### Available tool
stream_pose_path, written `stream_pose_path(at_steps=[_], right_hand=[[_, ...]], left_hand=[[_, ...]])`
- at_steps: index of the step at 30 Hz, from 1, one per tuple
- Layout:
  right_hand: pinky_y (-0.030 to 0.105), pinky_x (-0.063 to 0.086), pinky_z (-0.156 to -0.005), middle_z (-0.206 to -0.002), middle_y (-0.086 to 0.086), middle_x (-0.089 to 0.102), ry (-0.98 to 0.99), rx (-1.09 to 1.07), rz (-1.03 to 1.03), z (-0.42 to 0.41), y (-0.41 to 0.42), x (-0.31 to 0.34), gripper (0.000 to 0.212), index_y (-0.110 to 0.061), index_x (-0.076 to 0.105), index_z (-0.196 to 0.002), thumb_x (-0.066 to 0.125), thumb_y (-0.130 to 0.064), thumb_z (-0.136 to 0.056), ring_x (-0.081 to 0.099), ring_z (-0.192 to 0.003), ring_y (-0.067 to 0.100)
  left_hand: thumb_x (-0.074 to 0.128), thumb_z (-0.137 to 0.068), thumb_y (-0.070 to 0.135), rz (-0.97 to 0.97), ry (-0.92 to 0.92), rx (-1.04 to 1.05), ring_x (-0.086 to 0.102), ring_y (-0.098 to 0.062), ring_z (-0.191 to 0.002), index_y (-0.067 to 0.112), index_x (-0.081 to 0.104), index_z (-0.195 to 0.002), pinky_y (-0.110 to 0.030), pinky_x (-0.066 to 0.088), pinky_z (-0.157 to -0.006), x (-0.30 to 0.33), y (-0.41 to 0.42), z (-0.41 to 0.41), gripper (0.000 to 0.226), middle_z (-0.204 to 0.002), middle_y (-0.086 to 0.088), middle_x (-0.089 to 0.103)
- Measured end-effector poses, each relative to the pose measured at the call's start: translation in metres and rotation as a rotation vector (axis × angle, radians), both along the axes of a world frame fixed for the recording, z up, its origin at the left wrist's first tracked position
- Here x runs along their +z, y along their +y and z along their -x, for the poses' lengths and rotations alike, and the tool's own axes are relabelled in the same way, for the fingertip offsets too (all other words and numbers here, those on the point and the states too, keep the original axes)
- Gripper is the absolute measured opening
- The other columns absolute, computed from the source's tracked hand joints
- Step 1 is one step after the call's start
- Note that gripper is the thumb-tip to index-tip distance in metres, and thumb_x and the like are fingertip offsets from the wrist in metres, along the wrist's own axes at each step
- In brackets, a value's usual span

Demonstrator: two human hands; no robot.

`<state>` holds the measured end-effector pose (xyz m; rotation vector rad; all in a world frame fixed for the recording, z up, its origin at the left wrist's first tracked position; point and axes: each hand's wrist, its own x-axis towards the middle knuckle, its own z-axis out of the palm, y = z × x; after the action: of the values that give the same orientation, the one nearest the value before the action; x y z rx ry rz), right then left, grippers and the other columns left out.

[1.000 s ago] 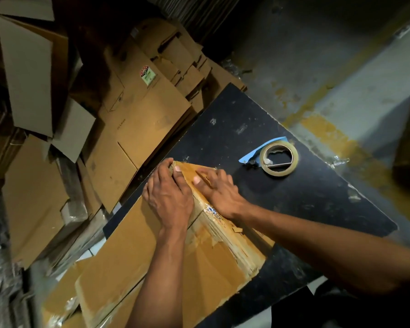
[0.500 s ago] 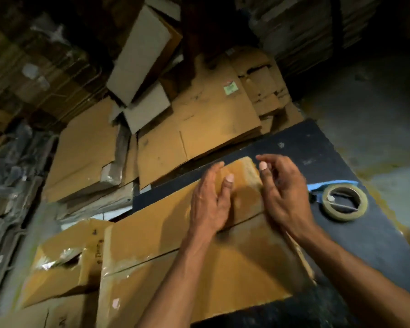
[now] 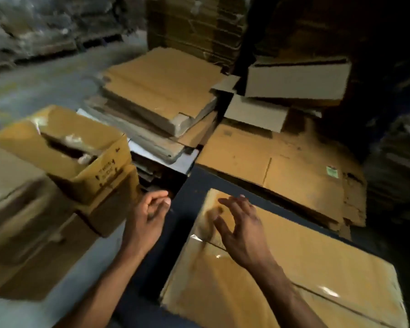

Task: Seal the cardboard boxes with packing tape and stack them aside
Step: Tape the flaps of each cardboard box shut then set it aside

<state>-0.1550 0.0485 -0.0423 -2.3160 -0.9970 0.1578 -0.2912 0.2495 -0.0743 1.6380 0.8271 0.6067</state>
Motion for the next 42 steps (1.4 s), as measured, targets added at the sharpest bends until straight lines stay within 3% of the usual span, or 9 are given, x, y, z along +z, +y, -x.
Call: stream_pose_path(at_steps=[2,7,13,15,20,25,31,35,42], right_hand=[[0.055,0.022,-0.124,-0.162,-0.005,0.037,0.000,-0.011,0.125,-0.007,0.035,-0.006,0.069,-0.037,0.041,-0.152,0.031,-0.077,-0.096,0.009,-0.158,0.016],[0.061,0.000,-0.125,-0.171,0.002,0.017,0.047,-0.026,0.382,-0.023,0.078,-0.026,0.084,-0.032,0.018,-0.162,0.023,-0.080,-0.093,-0.004,-0.159,0.024],[0.056,-0.007,-0.124,-0.170,0.002,0.016,0.004,-0.039,0.451,-0.026,0.077,-0.043,0.080,-0.034,0.015,-0.163,0.021,-0.076,-0.095,-0.003,-0.159,0.022],[0.056,-0.007,-0.125,-0.170,0.001,0.017,-0.005,-0.036,0.454,-0.026,0.077,-0.044,0.079,-0.034,0.015,-0.163,0.021,-0.076,-0.096,-0.002,-0.159,0.022],[0.058,-0.005,-0.125,-0.168,0.000,0.021,0.008,-0.047,0.419,-0.024,0.079,-0.043,0.080,-0.034,0.018,-0.163,0.022,-0.076,-0.096,0.003,-0.158,0.022],[0.057,-0.003,-0.126,-0.166,0.001,0.023,0.001,-0.037,0.393,-0.024,0.078,-0.045,0.084,-0.032,0.020,-0.163,0.020,-0.080,-0.094,0.007,-0.157,0.023],[0.056,-0.007,-0.126,-0.169,0.003,0.019,0.047,-0.058,0.382,-0.020,0.081,-0.039,0.080,-0.032,0.019,-0.163,0.028,-0.074,-0.096,0.005,-0.158,0.025],[0.062,0.013,-0.125,-0.170,0.001,0.017,0.075,-0.052,0.294,-0.017,0.057,-0.029,0.074,-0.038,0.020,-0.161,0.036,-0.071,-0.097,0.004,-0.158,0.024],[0.054,0.052,-0.101,-0.149,-0.001,0.044,0.054,-0.223,0.287,-0.041,-0.080,-0.018,0.063,-0.035,0.043,-0.148,0.046,-0.072,-0.098,0.052,-0.131,0.026]], left_hand=[[0.064,-0.101,0.034,0.091,0.059,0.021,0.068,0.002,-0.101,0.029,0.067,-0.121,-0.037,0.058,-0.096,-0.024,0.019,0.010,0.021,-0.105,0.018,0.073],[0.051,-0.105,0.046,0.311,0.085,-0.078,0.059,0.009,-0.095,0.024,0.055,-0.133,-0.002,0.044,-0.075,-0.045,0.018,-0.003,0.036,-0.113,0.010,0.063],[0.019,-0.085,0.093,0.111,0.265,-0.325,0.037,-0.036,-0.147,0.038,0.031,-0.156,-0.053,0.034,-0.118,-0.096,-0.026,-0.023,0.091,-0.161,-0.010,0.037],[0.000,-0.071,0.102,0.228,0.457,-0.483,0.012,-0.036,-0.156,0.047,0.015,-0.161,-0.054,0.015,-0.124,-0.110,-0.038,-0.026,0.107,-0.169,-0.002,0.016],[0.001,-0.079,0.090,0.083,0.734,-0.435,0.019,-0.041,-0.149,0.034,0.013,-0.162,-0.051,0.027,-0.119,-0.129,-0.018,-0.010,0.101,-0.165,-0.016,0.016],[0.013,-0.076,0.100,0.354,0.465,-0.394,-0.002,-0.032,-0.158,0.045,0.012,-0.161,-0.054,0.007,-0.124,-0.101,-0.016,-0.010,0.101,-0.171,-0.006,0.007],[0.017,-0.094,0.080,-0.076,0.627,-0.433,0.025,-0.038,-0.143,0.040,0.026,-0.156,-0.054,0.030,-0.114,-0.117,-0.024,-0.026,0.075,-0.160,-0.011,0.028],[0.033,-0.102,0.067,-0.056,0.421,-0.340,0.031,-0.029,-0.142,0.032,0.036,-0.153,-0.045,0.032,-0.112,-0.069,-0.005,-0.028,0.063,-0.156,-0.009,0.036],[0.043,-0.100,0.059,-0.687,0.228,-0.392,0.043,-0.021,-0.129,0.031,0.046,-0.144,-0.042,0.043,-0.100,-0.003,-0.076,-0.040,0.052,-0.146,-0.003,0.048]])
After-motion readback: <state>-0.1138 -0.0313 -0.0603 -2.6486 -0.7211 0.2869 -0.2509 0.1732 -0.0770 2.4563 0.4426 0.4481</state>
